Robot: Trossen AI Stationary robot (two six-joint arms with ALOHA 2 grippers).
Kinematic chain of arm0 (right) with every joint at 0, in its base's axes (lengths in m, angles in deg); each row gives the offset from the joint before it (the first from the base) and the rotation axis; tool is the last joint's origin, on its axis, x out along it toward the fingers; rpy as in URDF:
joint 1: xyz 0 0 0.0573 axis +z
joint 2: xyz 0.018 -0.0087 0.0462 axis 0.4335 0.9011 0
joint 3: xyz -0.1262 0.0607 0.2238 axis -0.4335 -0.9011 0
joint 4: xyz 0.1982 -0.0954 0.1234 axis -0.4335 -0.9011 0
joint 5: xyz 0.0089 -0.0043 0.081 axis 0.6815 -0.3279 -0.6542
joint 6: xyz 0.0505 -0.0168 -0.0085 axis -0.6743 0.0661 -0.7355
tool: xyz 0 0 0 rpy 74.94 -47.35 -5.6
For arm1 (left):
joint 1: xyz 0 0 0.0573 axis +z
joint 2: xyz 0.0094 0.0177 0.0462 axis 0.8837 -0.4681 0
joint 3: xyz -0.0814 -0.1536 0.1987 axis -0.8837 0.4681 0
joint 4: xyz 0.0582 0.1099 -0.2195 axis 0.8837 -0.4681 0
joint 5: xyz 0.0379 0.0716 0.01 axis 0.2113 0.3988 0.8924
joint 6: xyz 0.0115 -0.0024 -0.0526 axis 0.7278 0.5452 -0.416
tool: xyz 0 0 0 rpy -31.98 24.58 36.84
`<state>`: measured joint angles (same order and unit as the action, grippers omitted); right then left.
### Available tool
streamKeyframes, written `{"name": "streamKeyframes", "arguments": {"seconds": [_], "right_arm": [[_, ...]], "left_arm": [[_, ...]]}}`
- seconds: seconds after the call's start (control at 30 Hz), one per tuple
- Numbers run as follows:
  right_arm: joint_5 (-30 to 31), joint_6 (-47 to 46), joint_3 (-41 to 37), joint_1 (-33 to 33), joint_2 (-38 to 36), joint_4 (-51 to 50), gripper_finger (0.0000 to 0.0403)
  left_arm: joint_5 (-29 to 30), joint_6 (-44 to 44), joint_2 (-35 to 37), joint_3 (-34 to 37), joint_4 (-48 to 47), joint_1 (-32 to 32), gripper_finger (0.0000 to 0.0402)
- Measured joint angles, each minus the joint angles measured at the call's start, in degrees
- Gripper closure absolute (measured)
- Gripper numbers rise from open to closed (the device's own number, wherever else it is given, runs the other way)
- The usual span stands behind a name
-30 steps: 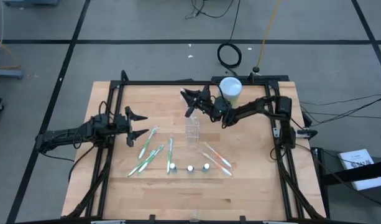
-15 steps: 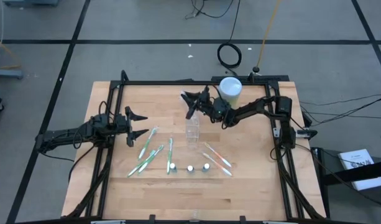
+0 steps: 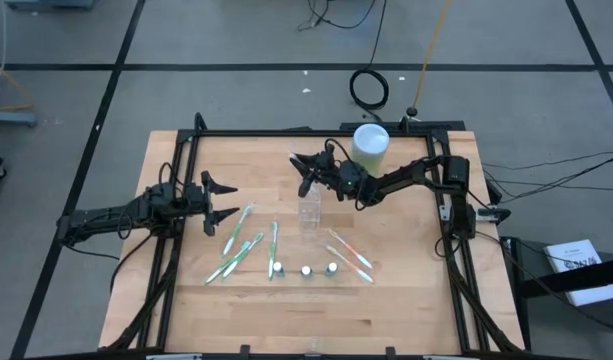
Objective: Pick & Place toothbrushing station
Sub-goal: Put the orange toothbrush with the other orange toothbrush in the transparent organizer
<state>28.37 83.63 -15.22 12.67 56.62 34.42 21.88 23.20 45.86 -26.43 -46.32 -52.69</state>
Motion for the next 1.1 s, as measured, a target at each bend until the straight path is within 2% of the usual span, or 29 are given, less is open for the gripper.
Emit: {"name": "streamKeyframes", "arguments": {"seconds": [1.1], "right_arm": [[-0.1, -1.9, 0.0, 0.2, 0.0, -9.6, 0.0340]], "left_arm": [[0.0, 0.0, 0.0, 0.0, 0.0, 0.0, 0.0117]]}}
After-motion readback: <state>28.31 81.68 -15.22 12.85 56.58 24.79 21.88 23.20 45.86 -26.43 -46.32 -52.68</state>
